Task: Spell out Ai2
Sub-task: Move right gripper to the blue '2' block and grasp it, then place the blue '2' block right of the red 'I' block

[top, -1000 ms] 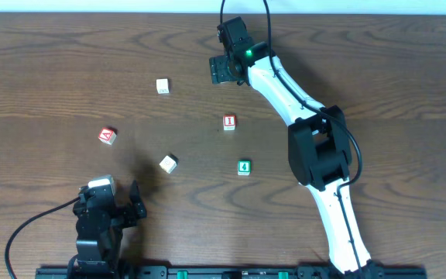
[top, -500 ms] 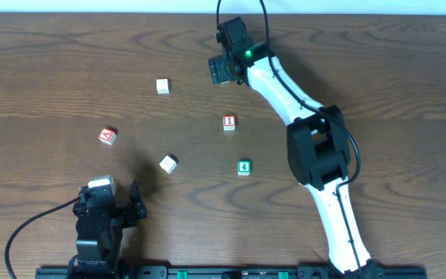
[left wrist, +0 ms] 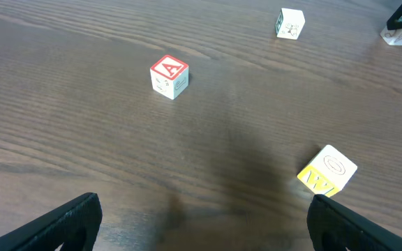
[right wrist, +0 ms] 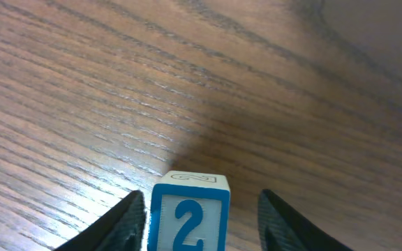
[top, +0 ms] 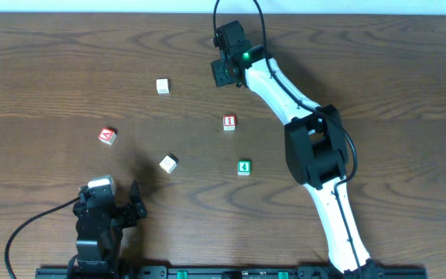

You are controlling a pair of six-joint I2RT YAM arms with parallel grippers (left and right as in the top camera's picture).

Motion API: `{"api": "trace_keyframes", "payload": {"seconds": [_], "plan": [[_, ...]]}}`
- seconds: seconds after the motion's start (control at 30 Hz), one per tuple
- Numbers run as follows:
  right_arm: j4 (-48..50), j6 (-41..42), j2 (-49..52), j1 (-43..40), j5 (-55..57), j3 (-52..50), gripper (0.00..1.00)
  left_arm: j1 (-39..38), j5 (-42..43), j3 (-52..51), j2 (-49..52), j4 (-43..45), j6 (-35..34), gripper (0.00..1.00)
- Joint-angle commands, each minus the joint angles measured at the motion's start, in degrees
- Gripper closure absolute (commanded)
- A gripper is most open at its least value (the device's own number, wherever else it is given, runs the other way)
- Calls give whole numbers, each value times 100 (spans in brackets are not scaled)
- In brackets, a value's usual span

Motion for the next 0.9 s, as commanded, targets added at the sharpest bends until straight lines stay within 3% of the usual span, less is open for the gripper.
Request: {"api": "trace_keyframes", "payload": {"seconds": [0.0,0.87], "plan": [[13,-44,142,92,-17,133,51,42,-17,-57,-33,4,-22,5],[-221,-44,160,120,50,400,78,42,-17,-57,-33,4,-22,5]]}}
